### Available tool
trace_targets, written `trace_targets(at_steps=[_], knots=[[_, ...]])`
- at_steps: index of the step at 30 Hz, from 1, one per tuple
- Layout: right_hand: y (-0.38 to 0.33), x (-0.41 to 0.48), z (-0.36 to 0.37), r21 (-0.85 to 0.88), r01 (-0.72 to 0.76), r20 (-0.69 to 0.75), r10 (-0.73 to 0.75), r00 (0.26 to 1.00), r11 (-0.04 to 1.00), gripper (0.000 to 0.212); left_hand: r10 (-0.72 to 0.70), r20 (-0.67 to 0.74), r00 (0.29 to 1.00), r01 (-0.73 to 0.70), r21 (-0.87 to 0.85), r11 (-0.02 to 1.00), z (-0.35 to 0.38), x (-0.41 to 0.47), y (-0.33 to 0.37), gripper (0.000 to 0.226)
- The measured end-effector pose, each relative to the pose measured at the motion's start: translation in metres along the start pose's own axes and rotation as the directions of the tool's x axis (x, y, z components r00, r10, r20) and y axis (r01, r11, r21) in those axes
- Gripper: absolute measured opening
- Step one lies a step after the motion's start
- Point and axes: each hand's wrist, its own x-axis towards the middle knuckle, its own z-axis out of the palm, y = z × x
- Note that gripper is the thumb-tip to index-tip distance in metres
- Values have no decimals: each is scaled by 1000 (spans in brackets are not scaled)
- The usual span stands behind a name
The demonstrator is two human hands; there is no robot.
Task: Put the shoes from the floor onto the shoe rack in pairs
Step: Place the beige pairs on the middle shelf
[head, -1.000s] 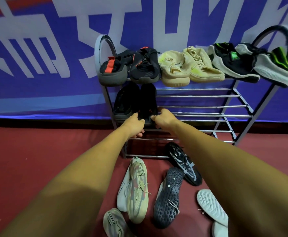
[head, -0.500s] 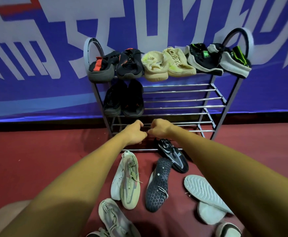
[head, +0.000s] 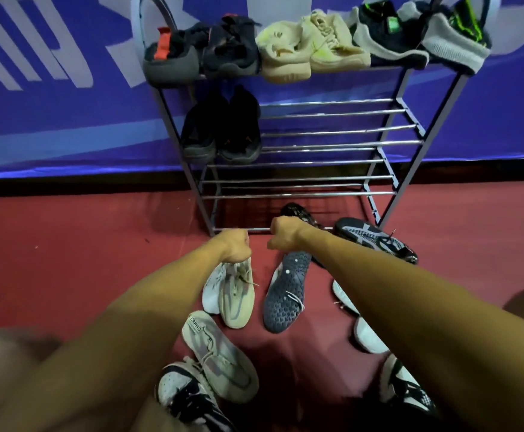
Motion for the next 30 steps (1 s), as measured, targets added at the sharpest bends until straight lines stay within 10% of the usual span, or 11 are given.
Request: trace_targets(at_steps=[21, 30], knots=[[15, 102, 157, 171, -59, 315, 2, 949, 984, 18, -228, -10, 974, 228, -19, 973, 122, 91, -93, 49], [12, 115, 161, 270, -175, 339, 76, 938, 947, 29, -65, -2, 998, 65, 22, 998, 114, 97, -96, 32]])
